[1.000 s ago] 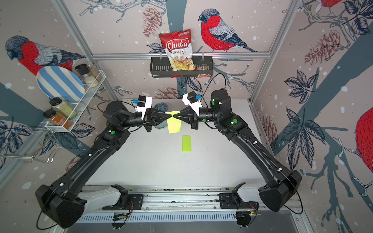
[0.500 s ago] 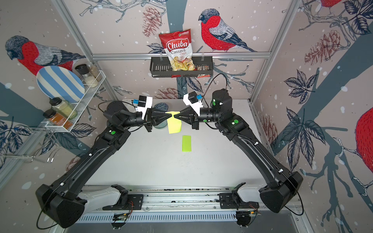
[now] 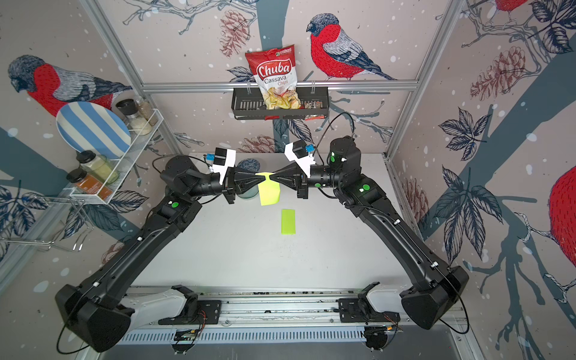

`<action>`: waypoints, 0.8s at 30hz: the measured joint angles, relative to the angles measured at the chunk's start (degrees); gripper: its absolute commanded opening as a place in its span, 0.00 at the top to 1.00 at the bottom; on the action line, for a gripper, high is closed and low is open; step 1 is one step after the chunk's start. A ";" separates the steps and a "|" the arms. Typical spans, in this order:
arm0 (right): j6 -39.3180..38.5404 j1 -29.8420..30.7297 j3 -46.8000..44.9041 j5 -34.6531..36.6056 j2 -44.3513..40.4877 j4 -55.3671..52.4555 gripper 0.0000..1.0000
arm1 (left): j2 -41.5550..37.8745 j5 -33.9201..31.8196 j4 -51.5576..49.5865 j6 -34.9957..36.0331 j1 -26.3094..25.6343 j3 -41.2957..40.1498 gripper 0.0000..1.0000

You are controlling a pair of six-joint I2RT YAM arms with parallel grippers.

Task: Fold the square paper along the opposite sides
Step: Smooth out the paper.

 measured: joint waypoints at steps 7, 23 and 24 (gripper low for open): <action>-0.13 -0.02 -1.22 0.00 -0.11 0.85 0.75 | -0.13 0.07 -0.66 -0.07 0.00 0.44 1.00; -0.20 -0.07 -1.84 -2.36 -0.07 1.33 0.80 | -0.39 1.20 0.07 -1.70 0.00 1.99 1.00; -0.37 -0.07 -1.92 -2.51 -0.09 1.38 0.94 | -0.39 1.20 0.07 -1.70 0.00 2.29 1.00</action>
